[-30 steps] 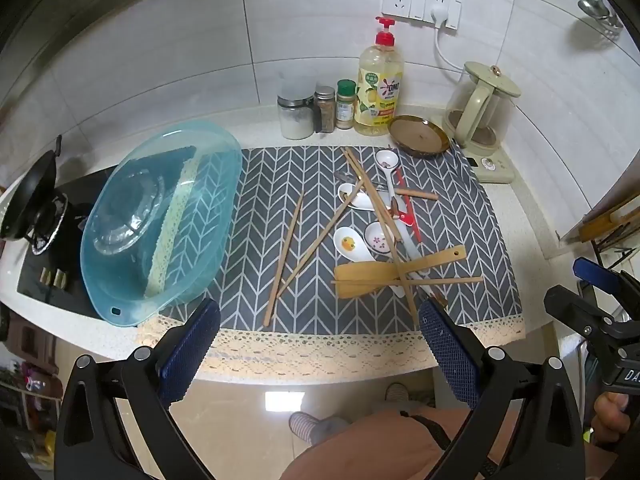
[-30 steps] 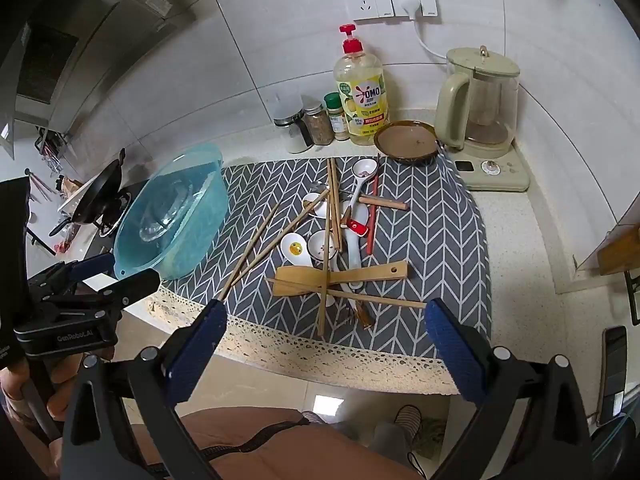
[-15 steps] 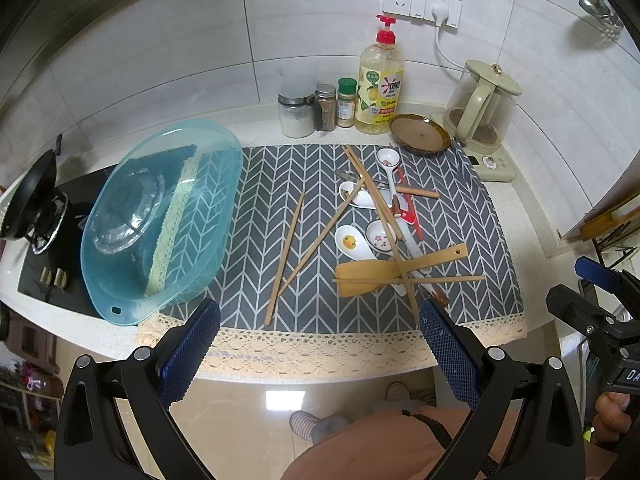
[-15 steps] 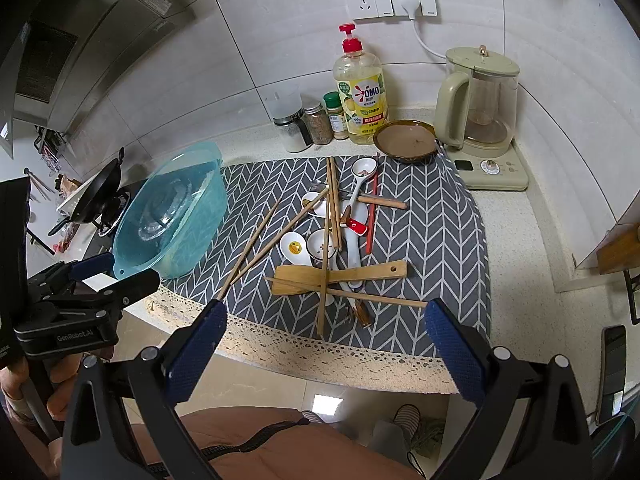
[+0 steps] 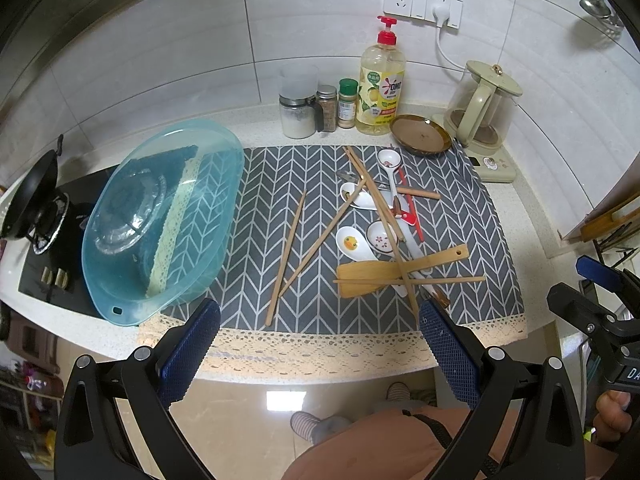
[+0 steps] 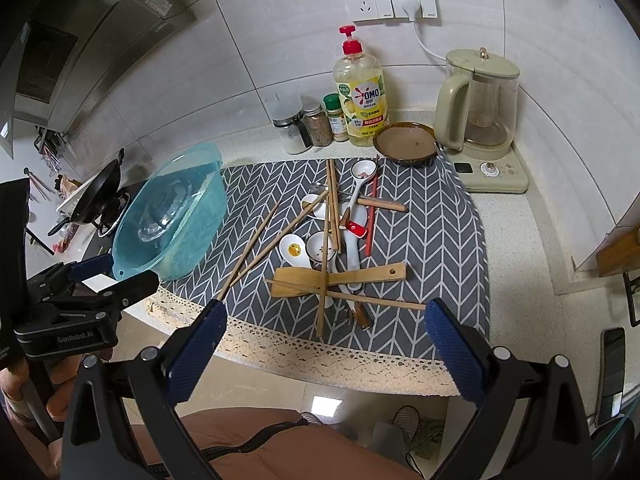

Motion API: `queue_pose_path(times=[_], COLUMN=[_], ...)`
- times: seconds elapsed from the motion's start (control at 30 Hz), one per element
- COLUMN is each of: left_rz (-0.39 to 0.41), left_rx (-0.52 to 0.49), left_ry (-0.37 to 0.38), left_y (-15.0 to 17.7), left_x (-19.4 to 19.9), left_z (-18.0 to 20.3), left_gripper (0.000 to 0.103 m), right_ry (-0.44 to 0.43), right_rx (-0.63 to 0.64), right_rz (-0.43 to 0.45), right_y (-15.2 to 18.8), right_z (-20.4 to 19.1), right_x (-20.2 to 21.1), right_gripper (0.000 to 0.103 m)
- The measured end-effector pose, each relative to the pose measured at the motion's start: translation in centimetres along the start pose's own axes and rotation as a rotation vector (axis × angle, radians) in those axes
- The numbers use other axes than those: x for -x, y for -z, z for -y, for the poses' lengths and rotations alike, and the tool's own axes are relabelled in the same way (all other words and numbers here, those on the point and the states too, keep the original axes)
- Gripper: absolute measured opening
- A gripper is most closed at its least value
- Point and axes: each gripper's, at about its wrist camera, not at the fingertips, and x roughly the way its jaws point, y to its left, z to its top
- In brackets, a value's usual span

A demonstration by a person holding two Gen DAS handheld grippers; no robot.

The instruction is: Organize utensils

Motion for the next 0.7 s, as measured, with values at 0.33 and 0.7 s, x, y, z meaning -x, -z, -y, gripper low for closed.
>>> queue_pose_path(times=[0.33,0.7], left_rz=[0.000,-0.001], left_rx=[0.002,0.001], left_ry=[-0.001,-0.001], left_y=[-0.01,-0.29], left_x=[0.00,-0.01], left_z=[-0.03,-0.18], left_gripper=[0.099,0.099], right_ry=[0.002,0.003], right_rx=[0.000,0.001], right_rz=[0.000,0.001], right_y=[-0.07,-0.10], right_z=[0.00,-0.04], right_x=[0.02,0.02], right_gripper=[0.096,0.096])
